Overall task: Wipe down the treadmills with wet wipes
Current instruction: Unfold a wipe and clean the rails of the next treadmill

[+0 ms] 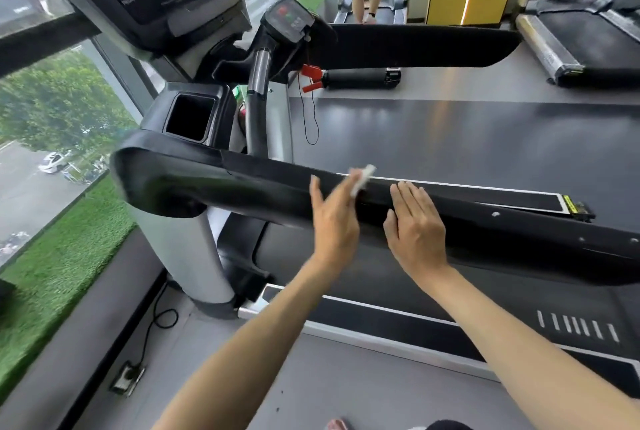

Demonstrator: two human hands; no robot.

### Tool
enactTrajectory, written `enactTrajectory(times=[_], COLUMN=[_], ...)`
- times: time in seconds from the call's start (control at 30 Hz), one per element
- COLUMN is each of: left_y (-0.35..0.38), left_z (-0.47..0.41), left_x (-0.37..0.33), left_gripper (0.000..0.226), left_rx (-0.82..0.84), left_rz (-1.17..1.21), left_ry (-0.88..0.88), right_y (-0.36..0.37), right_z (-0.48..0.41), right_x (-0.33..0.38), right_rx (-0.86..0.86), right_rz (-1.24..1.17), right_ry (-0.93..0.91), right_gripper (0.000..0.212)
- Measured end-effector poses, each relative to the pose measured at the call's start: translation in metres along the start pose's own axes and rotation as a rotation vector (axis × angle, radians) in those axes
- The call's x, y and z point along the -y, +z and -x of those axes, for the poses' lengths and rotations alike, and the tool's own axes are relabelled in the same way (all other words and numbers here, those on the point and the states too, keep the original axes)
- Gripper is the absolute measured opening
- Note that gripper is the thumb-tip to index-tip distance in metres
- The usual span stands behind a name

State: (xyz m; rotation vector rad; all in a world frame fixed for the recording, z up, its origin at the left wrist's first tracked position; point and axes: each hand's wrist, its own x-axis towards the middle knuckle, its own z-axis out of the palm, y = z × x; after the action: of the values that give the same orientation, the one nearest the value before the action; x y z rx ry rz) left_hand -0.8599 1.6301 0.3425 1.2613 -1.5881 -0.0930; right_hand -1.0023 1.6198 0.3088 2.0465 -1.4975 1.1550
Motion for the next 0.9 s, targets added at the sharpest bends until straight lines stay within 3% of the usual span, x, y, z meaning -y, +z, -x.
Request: enactTrajectory(times=[0.13,0.27,0.43,0.57,0.63,0.73,0.8,0.9], left_y=[-0.047,-0.036,0.019,0.026,0.011,-0.014,-0.005,0.046], left_z=[-0.049,-0.043,-0.002,0.009,-0.006,-0.035,-0.035,-0.002], left_x=[0.055,0.077,0.019,-0.013,-0.01,0.01,0.016,-0.015], left_gripper=[0.034,0.036,0.046,0.043,0.037,0.038,0.04,0.048], left_rx=[-0.223,-0.192,-0.026,0.092,-0.054,-0.256,-0.2,-0.049], left_rz=[-0.142,-0.244,-0.303,-0.064,-0.054,-0.125,-0.232,-0.303], left_ry=[-0.245,-0.321,-0.051,0.093,-0.003,-0.367,-0.418,-0.283], right_y=[0.002,0.0,-0.008,-0.024,-0.037,-0.052,-0.059,-0.064], right_z=[-0.001,-0.001,-0.003,-0.004,0.001,0.013,0.018,0.023], right_x=[0.007,0.011,0.005,-0.006,-0.019,-0.047,-0.06,-0.07], right_rx=[0.007,0.042,0.157,0.227,0.216,0.201,0.194,0.203], right_rz=[0.03,0.029,0.022,-0.016,-0.011,0.017,0.042,0.069], right_ry=[0.044,0.076,0.028,-0.065,-0.103,-0.082,-0.047,-0.033], right_gripper=[0.038,0.041,0.047,0.048,0.046,0.044,0.044,0.043])
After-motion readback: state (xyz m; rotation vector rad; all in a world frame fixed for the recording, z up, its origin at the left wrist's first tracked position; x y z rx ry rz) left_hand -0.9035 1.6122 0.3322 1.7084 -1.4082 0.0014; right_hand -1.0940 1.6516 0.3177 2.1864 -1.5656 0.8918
